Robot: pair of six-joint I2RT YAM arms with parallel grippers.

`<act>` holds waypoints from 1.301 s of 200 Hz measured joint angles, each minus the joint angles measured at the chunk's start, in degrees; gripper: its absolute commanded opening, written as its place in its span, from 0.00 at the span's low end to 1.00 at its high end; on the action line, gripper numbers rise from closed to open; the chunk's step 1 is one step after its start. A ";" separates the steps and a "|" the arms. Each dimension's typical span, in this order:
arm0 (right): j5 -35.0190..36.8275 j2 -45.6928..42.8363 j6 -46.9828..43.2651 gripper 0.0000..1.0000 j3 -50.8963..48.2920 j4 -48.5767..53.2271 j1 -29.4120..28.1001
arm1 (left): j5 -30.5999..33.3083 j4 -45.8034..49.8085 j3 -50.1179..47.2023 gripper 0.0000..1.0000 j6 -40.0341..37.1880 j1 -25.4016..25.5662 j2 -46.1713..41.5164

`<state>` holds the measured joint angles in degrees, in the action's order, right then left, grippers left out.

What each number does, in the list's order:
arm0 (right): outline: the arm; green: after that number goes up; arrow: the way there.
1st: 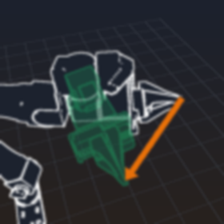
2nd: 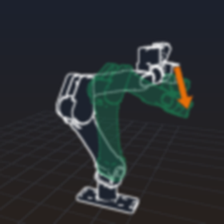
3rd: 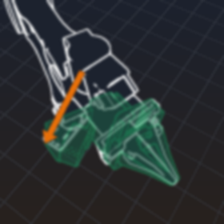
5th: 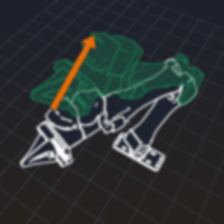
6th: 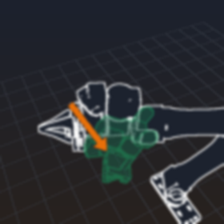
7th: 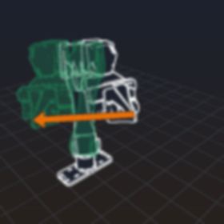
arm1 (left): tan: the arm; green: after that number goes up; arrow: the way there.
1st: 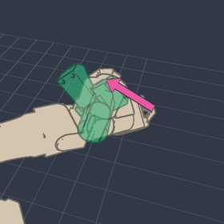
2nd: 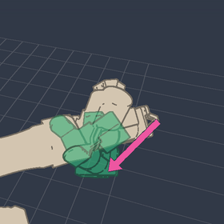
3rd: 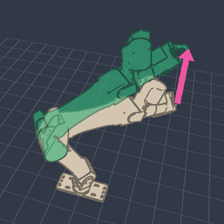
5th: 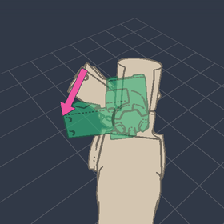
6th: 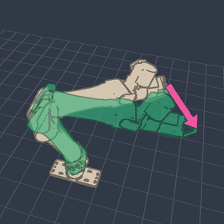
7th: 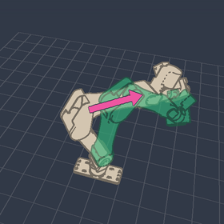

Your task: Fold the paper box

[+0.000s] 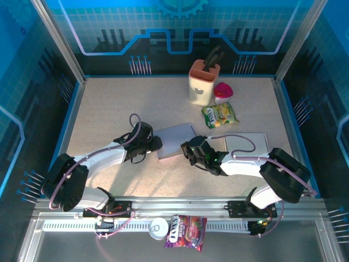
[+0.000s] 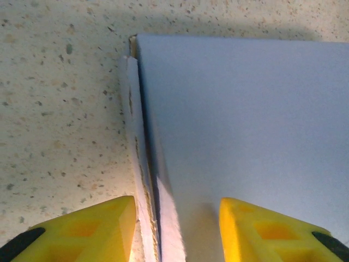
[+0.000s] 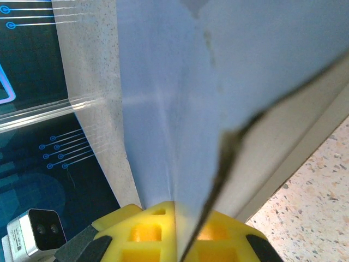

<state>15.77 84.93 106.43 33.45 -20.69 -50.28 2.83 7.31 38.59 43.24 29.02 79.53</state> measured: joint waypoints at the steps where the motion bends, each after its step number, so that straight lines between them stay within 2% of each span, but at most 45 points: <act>1: -0.02 0.00 0.00 0.06 0.00 0.00 0.00 | 0.04 0.00 0.00 0.45 0.00 0.00 0.04; 19: -0.33 0.44 -0.17 0.09 -0.22 -0.22 0.07 | 0.31 -0.39 0.00 0.43 -0.35 -0.09 0.92; 44: -1.51 1.22 -1.25 0.20 -0.83 -0.28 0.09 | 0.26 -1.75 0.00 0.37 -0.96 -0.09 2.99; 67: -2.64 1.14 -4.04 0.38 -1.01 1.05 0.17 | 0.37 -3.02 -0.11 0.35 -1.44 -0.11 3.52; 91: -4.04 -2.43 -11.19 0.59 -1.44 4.83 0.61 | 0.42 -3.61 -0.42 0.32 -1.68 -0.11 3.52; 112: -4.66 -9.92 -19.17 0.68 -2.08 10.78 1.86 | 0.46 -4.04 -0.55 0.29 -2.10 -0.11 3.52; 139: -5.66 -21.20 -30.60 0.70 -3.34 18.43 6.32 | 0.55 -4.72 -0.96 0.27 -2.91 -0.15 3.45; 155: -7.52 -25.22 -39.01 0.70 -3.52 21.70 12.22 | 0.57 -5.22 -1.33 0.26 -2.99 -0.15 3.26; 170: -9.88 -25.40 -46.73 0.67 -3.34 22.34 17.92 | 0.57 -5.79 -1.66 0.26 -3.21 -0.15 3.23; 186: -14.80 -20.83 -54.97 0.65 -0.98 23.65 23.67 | 0.59 -6.08 -1.70 0.26 -3.39 -0.15 3.23; 205: -20.24 -12.59 -62.40 0.65 3.80 24.22 27.36 | 0.79 -6.14 -1.70 0.25 -4.00 -0.15 3.23; 243: -28.85 2.05 -72.15 0.65 13.00 24.55 28.22 | 0.79 -6.25 -1.81 0.24 -4.74 -0.33 3.23; 260: -31.34 6.62 -74.73 0.62 15.54 24.81 28.22 | 0.79 -6.40 -1.92 0.24 -4.92 -0.42 3.23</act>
<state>-15.57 91.55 31.70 48.99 4.12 -22.06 3.62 0.91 36.67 38.33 28.60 82.76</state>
